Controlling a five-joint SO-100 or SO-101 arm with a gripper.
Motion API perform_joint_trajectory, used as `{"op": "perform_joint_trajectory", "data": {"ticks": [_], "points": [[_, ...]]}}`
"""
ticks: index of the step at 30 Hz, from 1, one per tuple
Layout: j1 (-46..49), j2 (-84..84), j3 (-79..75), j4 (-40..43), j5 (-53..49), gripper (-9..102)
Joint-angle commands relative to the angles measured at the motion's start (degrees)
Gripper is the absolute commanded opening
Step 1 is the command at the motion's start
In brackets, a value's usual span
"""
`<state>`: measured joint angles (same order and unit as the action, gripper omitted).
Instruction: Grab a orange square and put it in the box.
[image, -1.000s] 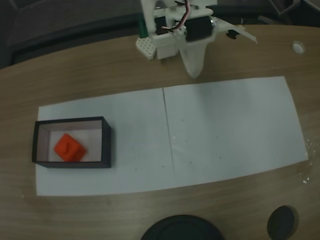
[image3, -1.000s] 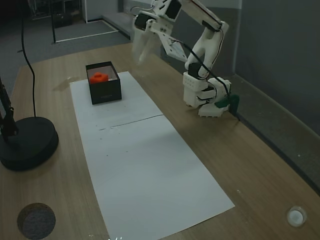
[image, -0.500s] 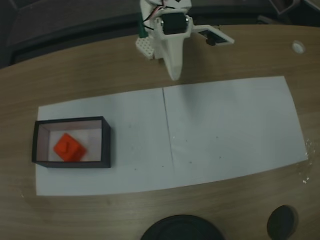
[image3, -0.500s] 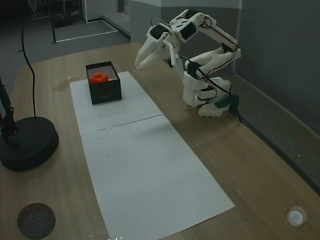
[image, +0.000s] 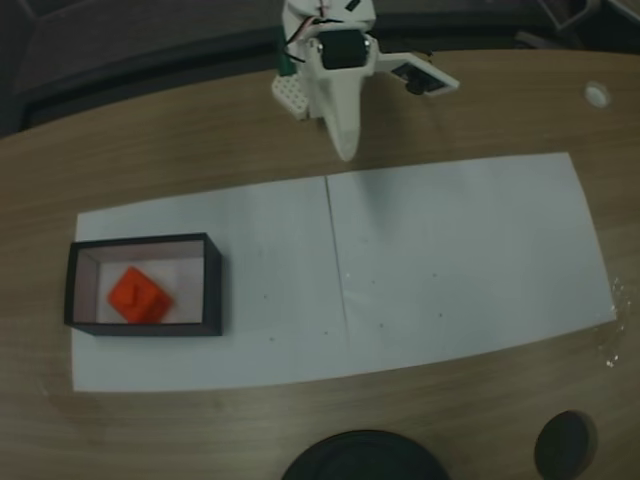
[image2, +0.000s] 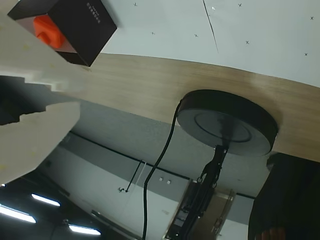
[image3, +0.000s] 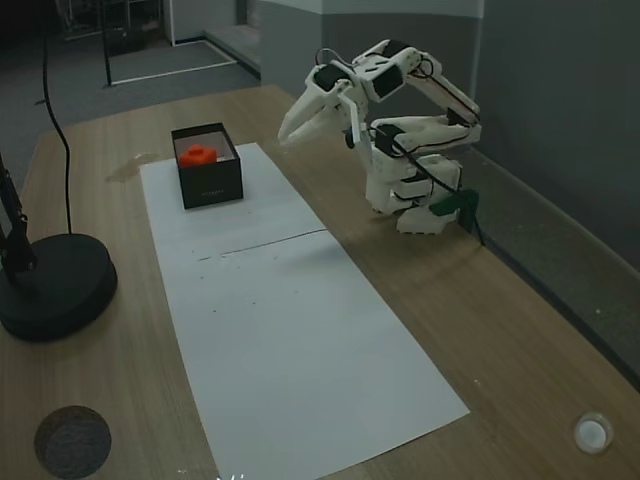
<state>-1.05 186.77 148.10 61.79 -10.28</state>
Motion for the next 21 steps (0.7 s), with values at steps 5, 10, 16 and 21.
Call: {"op": "perform_joint_trajectory", "data": {"ticks": [5,10,16,21], "points": [[0.62,8.79,5.8,-1.14,-0.26,0],[0.88,12.83,10.99,-1.32,-4.04,0],[0.7,12.39,12.57,-1.14,-2.29,0],[0.18,12.39,16.79,-1.14,4.22,0]]}}
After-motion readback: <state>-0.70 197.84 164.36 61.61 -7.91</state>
